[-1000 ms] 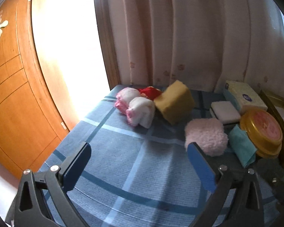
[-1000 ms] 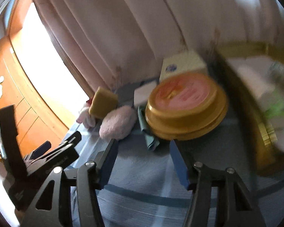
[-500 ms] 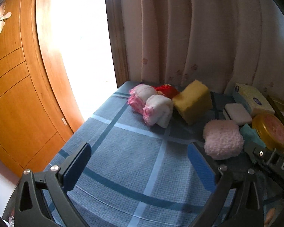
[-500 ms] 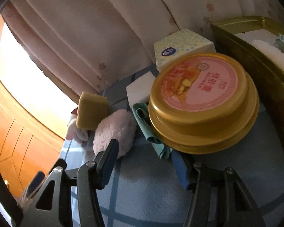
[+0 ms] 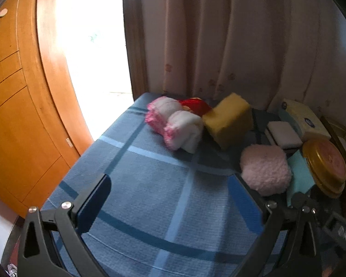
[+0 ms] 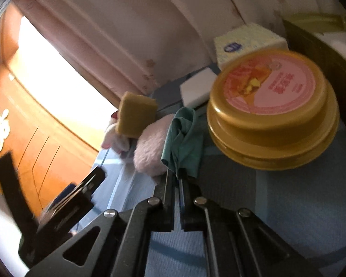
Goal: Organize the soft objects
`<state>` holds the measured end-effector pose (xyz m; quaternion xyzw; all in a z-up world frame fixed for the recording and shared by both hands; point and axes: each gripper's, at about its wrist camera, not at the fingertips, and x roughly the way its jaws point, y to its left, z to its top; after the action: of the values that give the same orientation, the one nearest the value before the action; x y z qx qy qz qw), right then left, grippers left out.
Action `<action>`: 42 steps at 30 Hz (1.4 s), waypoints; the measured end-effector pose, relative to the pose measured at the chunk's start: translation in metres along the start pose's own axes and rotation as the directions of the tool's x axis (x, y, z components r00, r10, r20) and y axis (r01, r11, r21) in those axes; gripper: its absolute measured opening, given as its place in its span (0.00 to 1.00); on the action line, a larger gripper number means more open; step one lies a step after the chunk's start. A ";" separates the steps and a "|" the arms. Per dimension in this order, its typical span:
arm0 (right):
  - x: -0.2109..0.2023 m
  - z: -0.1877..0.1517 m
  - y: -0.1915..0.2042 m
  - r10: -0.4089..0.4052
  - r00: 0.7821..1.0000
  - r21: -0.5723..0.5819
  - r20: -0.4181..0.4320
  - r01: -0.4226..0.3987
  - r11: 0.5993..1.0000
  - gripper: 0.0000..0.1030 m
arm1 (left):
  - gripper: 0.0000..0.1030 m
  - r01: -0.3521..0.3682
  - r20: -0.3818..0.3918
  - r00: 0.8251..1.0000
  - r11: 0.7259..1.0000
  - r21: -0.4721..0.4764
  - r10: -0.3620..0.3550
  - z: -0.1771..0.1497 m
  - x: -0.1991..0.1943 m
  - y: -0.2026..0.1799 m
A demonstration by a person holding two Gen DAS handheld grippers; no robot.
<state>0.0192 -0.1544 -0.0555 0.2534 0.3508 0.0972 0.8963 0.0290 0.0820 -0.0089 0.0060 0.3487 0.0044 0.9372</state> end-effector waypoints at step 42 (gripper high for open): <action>-0.105 -0.022 -0.018 -0.050 0.987 -0.214 0.150 0.082 0.973 0.04 | 0.19 0.209 -0.044 0.977 0.975 0.076 -0.207 0.022 0.033 -0.096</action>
<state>-0.0725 -0.1980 -0.0176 0.1472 0.2808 0.0868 0.9444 0.0685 -0.0141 -0.0148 0.0069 0.3642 -0.1076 0.9251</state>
